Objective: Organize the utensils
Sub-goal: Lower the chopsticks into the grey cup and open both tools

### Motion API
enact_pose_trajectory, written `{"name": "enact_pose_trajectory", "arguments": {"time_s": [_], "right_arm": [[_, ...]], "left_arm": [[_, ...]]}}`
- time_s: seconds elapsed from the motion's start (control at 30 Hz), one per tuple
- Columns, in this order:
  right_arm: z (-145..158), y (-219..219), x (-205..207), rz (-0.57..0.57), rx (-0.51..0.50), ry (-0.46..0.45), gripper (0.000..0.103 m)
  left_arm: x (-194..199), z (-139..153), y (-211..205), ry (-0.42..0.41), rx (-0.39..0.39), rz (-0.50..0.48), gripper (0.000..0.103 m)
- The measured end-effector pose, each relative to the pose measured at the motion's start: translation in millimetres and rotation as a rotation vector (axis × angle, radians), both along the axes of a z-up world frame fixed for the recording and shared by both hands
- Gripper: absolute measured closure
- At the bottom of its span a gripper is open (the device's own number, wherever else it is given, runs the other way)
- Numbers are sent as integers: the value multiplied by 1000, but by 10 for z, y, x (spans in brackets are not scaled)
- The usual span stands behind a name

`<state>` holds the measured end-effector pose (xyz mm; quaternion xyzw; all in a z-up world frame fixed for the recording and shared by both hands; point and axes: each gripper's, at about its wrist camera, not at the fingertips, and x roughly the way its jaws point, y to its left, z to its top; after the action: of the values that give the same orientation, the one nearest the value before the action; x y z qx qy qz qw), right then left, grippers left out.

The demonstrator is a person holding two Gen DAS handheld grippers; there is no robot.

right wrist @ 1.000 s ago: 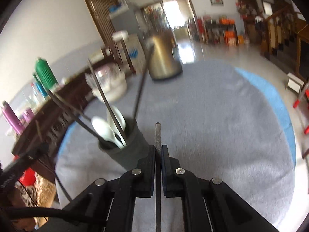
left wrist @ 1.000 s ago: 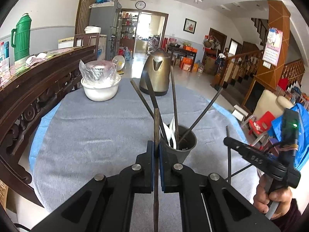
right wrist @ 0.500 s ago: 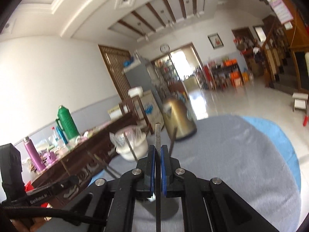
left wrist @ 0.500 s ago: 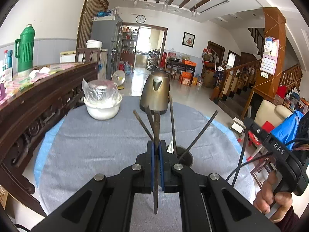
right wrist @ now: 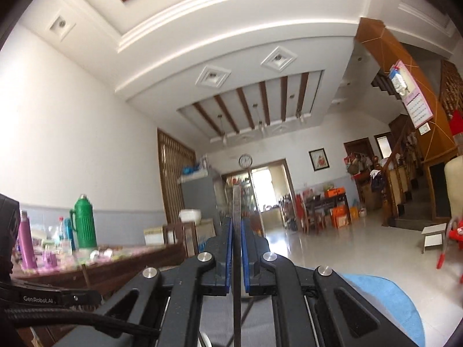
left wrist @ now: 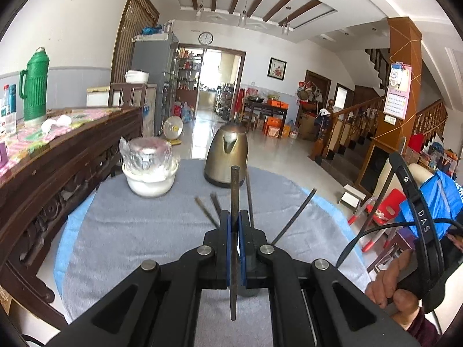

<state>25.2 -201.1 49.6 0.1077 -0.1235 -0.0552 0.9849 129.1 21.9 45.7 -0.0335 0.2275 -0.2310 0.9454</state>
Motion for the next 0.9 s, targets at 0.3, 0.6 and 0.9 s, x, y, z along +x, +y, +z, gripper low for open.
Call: {"name": "enact_pose_trajectory", "arguments": {"time_s": [0.3,0.6,0.9], "right_arm": [[223,149,332,-7,66,-72,97],[221,206,769,-10,96,-55,97],[-121,161,1027,-16,103,66,97]], "left_arm": [[67,521,-55,-105,-47,-18,98],[212,676,-231,-195,-99,-11,98],[471,153,-387,-100,-97,7,98]]}}
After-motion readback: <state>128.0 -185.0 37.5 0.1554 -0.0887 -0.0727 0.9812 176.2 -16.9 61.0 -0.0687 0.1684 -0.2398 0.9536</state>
